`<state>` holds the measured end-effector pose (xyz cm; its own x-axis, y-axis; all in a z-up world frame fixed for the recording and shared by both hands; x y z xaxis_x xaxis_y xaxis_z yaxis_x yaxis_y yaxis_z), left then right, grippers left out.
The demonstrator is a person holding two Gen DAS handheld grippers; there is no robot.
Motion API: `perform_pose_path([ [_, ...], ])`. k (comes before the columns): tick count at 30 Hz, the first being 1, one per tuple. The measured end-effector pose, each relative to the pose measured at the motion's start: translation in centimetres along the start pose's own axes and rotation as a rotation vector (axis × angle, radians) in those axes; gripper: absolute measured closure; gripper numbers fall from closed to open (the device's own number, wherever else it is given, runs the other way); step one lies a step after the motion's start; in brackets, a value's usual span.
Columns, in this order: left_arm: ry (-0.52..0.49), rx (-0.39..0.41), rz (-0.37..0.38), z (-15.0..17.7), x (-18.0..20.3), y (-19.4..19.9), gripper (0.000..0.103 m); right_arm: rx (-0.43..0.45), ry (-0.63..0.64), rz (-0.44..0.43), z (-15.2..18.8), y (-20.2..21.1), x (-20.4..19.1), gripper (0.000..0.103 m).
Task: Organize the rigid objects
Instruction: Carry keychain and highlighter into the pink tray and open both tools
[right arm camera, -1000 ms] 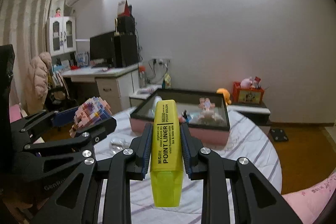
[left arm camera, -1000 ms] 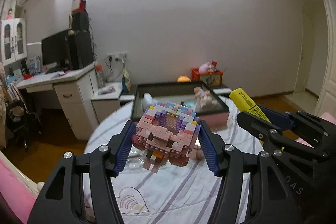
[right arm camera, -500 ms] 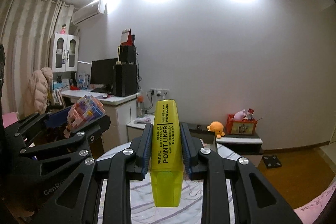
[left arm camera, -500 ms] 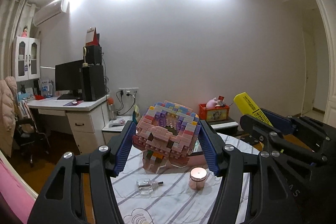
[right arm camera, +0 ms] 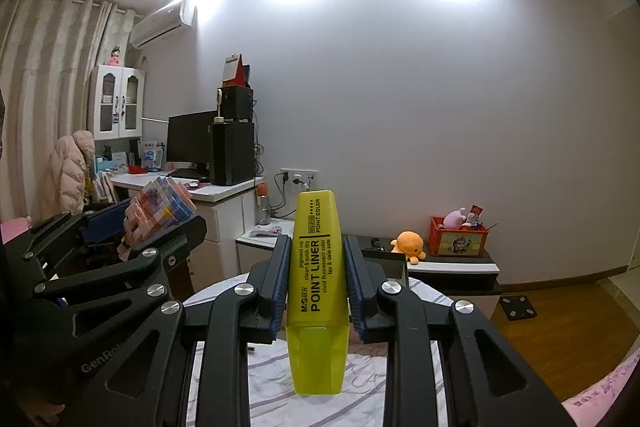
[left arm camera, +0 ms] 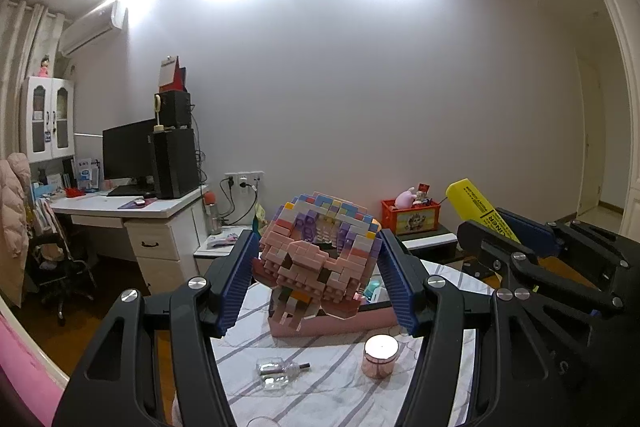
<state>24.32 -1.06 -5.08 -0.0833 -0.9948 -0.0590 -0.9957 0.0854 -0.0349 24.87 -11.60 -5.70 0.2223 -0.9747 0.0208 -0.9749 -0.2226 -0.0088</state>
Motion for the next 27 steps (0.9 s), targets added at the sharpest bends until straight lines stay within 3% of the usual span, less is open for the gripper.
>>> perform_pose_path([
  [8, 0.038, -0.076, 0.077, 1.9, 0.3, -8.4, 0.042, -0.065, 0.009, 0.024, 1.4, -6.8, 2.5, 0.076],
  [14, 0.074, -0.221, 0.132, 5.5, 0.1, -17.5, 0.042, -0.172, 0.036, 0.045, 4.3, -14.4, 4.7, 0.076],
  [21, 0.069, -0.403, 0.1, 11.9, 0.3, -25.3, 0.042, -0.339, 0.025, 0.019, 9.7, -21.6, 6.1, 0.076],
  [27, 0.061, -0.495, 0.064, 15.5, -0.7, -27.2, 0.042, -0.436, 0.03, -0.024, 13.5, -24.2, 5.7, 0.076],
])
Point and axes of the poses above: each gripper's, at about its wrist camera, not at the fingertips, and y roughly against the way its jaws point, x to its right, z to its underside, the point moved 4 cm from there along -y, roughly the way its jaws point, and after that the axes turned 11 degrees about x, right-handed, at the moved point
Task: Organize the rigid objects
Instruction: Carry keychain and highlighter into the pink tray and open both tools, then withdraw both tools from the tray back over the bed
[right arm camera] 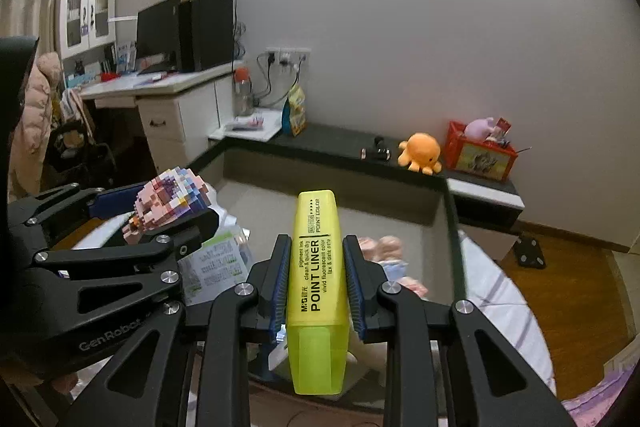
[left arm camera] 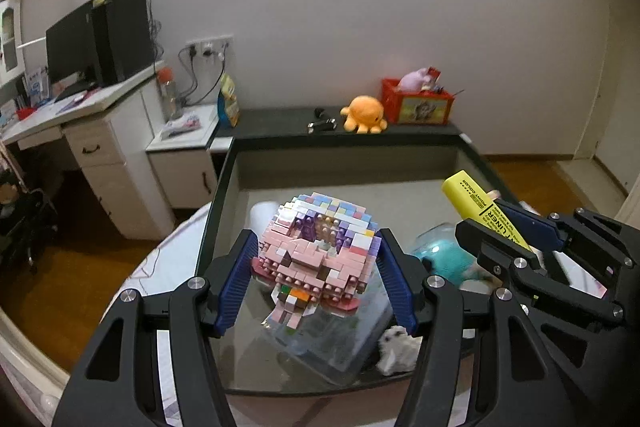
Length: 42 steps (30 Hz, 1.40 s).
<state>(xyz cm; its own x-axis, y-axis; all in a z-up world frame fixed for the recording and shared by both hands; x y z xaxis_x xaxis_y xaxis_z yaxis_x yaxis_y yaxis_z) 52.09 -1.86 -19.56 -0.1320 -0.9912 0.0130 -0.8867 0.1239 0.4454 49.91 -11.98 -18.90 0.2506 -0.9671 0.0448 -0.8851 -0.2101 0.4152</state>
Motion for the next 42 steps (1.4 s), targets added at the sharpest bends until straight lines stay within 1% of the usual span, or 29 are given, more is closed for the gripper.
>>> perform_pose_path([
  [5, 0.009, -0.015, -0.028, 0.0, -0.9, -0.6, 0.039, -0.007, -0.012, -0.014, 0.1, -0.8, 0.1, 0.076],
  [7, -0.005, -0.012, -0.058, -0.1, -1.0, -0.4, 0.033, -0.001, -0.012, -0.015, 0.0, -0.6, 0.0, 0.076],
  [9, -0.008, -0.003, -0.085, -0.4, -1.7, -0.2, 0.023, 0.006, -0.013, -0.021, -0.1, -0.3, 0.0, 0.076],
  [11, -0.001, 0.006, -0.097, -0.7, -2.3, 0.5, 0.02, 0.021, -0.02, -0.016, -0.5, 0.2, 0.2, 0.067],
  [13, 0.008, 0.031, -0.109, -1.2, -2.6, 1.7, 0.016, 0.036, -0.035, -0.023, -1.0, 1.0, 0.1, 0.062],
  [14, 0.01, 0.042, -0.122, -1.4, -2.8, 2.3, 0.013, 0.048, -0.046, -0.026, -1.3, 1.7, 0.2, 0.056],
  [15, 0.009, 0.055, -0.134, -1.7, -3.0, 3.1, 0.01, 0.056, -0.05, -0.021, -1.8, 1.9, -0.1, 0.052],
  [16, 0.009, 0.068, -0.137, -1.9, -3.3, 4.0, 0.009, 0.067, -0.052, -0.011, -2.0, 2.5, -0.1, 0.043],
  [17, 0.013, 0.09, -0.141, -2.2, -3.5, 5.2, 0.006, 0.082, -0.053, 0.001, -2.2, 3.3, -0.1, 0.034],
  [18, 0.017, 0.105, -0.144, -2.4, -3.7, 6.1, 0.001, 0.1, -0.058, 0.008, -2.5, 4.4, -0.1, 0.03],
  [20, 0.032, 0.152, -0.133, -2.8, -4.0, 8.5, 0.0, 0.133, -0.069, 0.0, -3.2, 6.3, -0.2, 0.02],
  [22, 0.04, 0.196, -0.115, -3.2, -4.0, 11.4, 0.0, 0.173, -0.071, -0.009, -3.9, 9.0, -0.8, 0.02],
  [25, 0.01, 0.265, -0.122, -3.5, -3.6, 15.4, 0.0, 0.221, -0.062, -0.018, -4.5, 12.5, -1.7, 0.018],
  [28, 0.002, 0.336, -0.13, -3.4, -3.4, 19.6, 0.0, 0.28, -0.046, -0.001, -4.7, 16.5, -2.8, 0.0],
  [30, 0.003, 0.37, -0.112, -3.0, -3.3, 22.1, 0.0, 0.322, -0.038, 0.002, -4.4, 19.0, -3.5, 0.0],
  [33, -0.008, 0.392, -0.133, -2.1, -3.1, 24.9, 0.0, 0.357, -0.046, 0.004, -4.1, 22.0, -4.3, 0.0],
  [37, -0.01, 0.422, -0.131, -0.1, -2.7, 28.2, 0.0, 0.372, -0.04, 0.017, -2.9, 24.9, -5.2, 0.0],
  [39, -0.031, 0.434, -0.139, 1.1, -2.4, 29.5, 0.0, 0.376, -0.04, 0.023, -2.1, 26.1, -5.7, 0.0],
  [42, -0.056, 0.432, -0.145, 2.5, -2.2, 30.6, 0.0, 0.38, -0.049, 0.041, -1.0, 27.3, -5.8, 0.0],
])
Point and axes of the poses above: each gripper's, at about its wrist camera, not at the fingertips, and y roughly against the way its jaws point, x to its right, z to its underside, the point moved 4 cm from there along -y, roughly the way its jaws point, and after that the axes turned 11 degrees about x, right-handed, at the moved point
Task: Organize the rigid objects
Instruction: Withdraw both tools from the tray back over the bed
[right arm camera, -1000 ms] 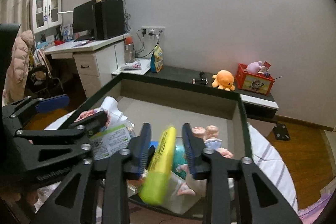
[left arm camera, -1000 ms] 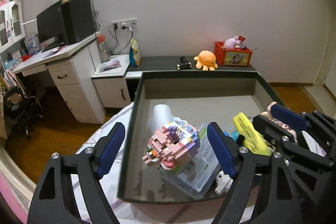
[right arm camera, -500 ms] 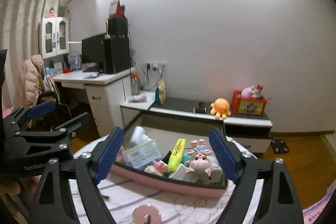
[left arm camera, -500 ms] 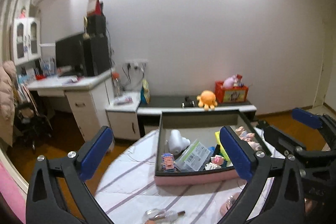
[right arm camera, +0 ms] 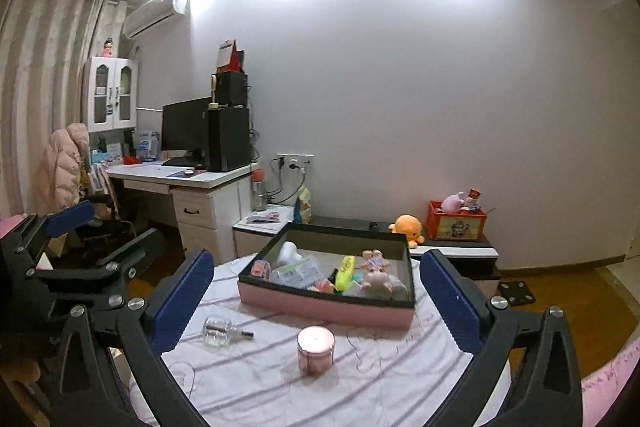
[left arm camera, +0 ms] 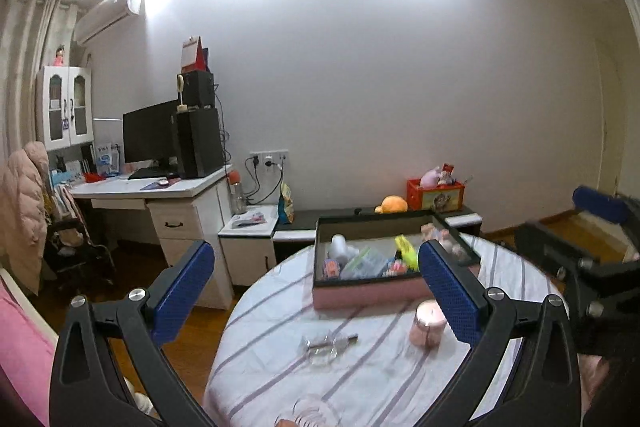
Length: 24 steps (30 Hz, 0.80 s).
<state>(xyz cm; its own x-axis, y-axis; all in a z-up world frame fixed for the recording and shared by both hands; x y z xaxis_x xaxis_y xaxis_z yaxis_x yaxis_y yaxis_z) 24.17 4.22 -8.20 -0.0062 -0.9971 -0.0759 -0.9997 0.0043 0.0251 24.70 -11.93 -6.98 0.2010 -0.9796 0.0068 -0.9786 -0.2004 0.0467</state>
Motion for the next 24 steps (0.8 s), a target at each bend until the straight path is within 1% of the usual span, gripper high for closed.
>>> perform_pose_path([
  [1, 0.003, 0.008, 0.006, 0.1, 0.0, 0.4, 0.0, 0.001, -0.007, -0.005, 0.2, 0.4, -0.1, 0.0],
  [6, 0.039, -0.009, 0.041, 0.3, -0.5, 1.5, 0.0, -0.017, -0.021, -0.008, 0.8, 1.4, -0.4, 0.0],
  [10, 0.034, -0.006, 0.032, 0.4, -0.5, 1.8, 0.0, -0.013, -0.022, -0.008, 0.8, 2.1, -0.7, 0.0],
  [14, 0.038, -0.021, 0.025, 0.9, -0.8, 1.4, 0.0, -0.012, -0.021, -0.01, 1.1, 2.1, -0.9, 0.0],
  [18, 0.041, -0.063, 0.023, 2.5, -1.0, 0.2, 0.0, -0.054, -0.024, -0.01, 2.5, 0.8, -0.9, 0.0],
  [21, 0.028, -0.139, 0.03, 4.9, -0.7, -1.5, 0.0, -0.11, -0.038, -0.013, 4.3, -0.7, -0.9, 0.0],
  [24, 0.01, -0.198, 0.035, 7.0, -0.3, -3.0, 0.0, -0.171, -0.042, -0.009, 6.4, -2.4, -0.8, 0.0],
])
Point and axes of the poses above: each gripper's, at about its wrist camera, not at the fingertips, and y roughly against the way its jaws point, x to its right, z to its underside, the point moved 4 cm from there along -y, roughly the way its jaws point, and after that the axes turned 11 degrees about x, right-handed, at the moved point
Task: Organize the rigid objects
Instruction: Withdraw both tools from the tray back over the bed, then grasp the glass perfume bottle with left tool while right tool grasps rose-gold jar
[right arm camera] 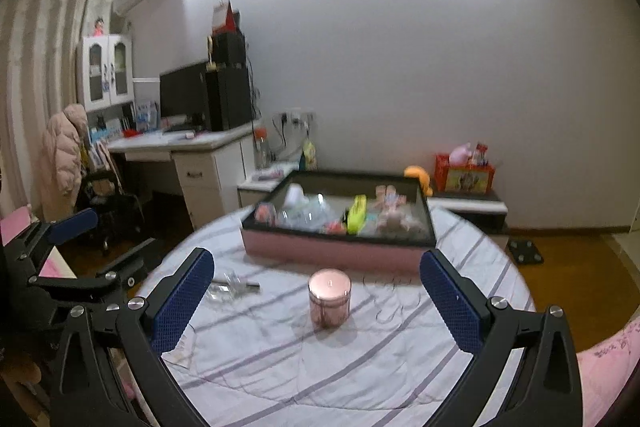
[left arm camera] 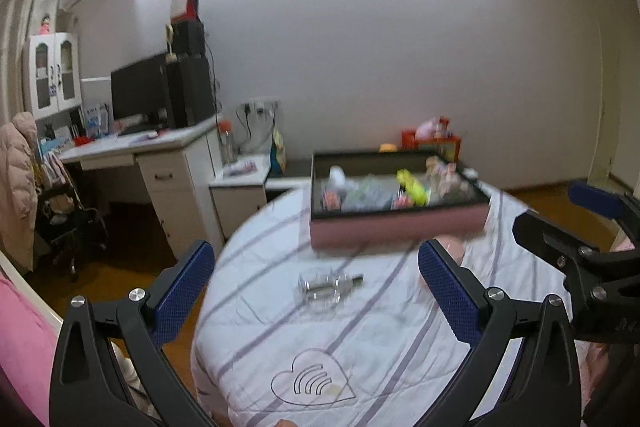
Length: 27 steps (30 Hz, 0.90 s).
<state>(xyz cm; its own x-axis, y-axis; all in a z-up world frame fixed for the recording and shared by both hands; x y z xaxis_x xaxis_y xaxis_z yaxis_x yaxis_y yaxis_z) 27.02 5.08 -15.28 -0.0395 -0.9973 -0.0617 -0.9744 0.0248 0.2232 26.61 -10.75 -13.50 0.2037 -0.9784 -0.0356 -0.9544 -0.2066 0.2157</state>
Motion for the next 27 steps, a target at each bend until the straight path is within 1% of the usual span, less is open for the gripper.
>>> perform_pose_path([
  [6, 0.001, -0.09, -0.018, 2.6, -0.9, -3.2, 0.0, -0.101, -0.029, 0.015, 3.1, -3.6, 0.7, 0.0],
  [12, 0.008, -0.164, -0.041, 5.0, -2.1, -5.5, 0.0, -0.185, -0.04, 0.02, 5.0, -7.1, 1.1, 0.0],
  [15, 0.016, -0.2, -0.04, 6.0, -2.5, -6.7, 0.0, -0.23, -0.052, 0.03, 5.8, -9.1, 1.3, 0.0],
  [18, 0.016, -0.229, -0.036, 6.7, -2.6, -7.7, 0.0, -0.294, -0.075, 0.019, 6.9, -11.3, 1.5, 0.0],
  [20, 0.022, -0.238, -0.027, 6.8, -2.6, -8.1, 0.0, -0.318, -0.092, 0.013, 7.5, -12.4, 1.7, 0.001],
  [21, 0.026, -0.242, -0.02, 6.9, -2.5, -8.3, 0.0, -0.341, -0.095, 0.014, 7.9, -12.9, 1.7, 0.003],
  [22, 0.031, -0.247, -0.013, 7.0, -2.5, -8.5, 0.0, -0.348, -0.101, 0.011, 8.1, -13.1, 1.7, 0.013],
  [23, 0.035, -0.254, -0.008, 7.1, -2.4, -8.8, 0.0, -0.357, -0.105, 0.014, 8.3, -13.4, 1.7, 0.026],
  [25, 0.038, -0.261, -0.004, 7.2, -2.3, -9.3, 0.0, -0.384, -0.105, 0.01, 8.7, -14.0, 1.8, 0.038],
  [27, 0.034, -0.27, -0.001, 7.3, -2.1, -9.8, 0.0, -0.412, -0.114, 0.004, 9.2, -14.5, 1.9, 0.039],
])
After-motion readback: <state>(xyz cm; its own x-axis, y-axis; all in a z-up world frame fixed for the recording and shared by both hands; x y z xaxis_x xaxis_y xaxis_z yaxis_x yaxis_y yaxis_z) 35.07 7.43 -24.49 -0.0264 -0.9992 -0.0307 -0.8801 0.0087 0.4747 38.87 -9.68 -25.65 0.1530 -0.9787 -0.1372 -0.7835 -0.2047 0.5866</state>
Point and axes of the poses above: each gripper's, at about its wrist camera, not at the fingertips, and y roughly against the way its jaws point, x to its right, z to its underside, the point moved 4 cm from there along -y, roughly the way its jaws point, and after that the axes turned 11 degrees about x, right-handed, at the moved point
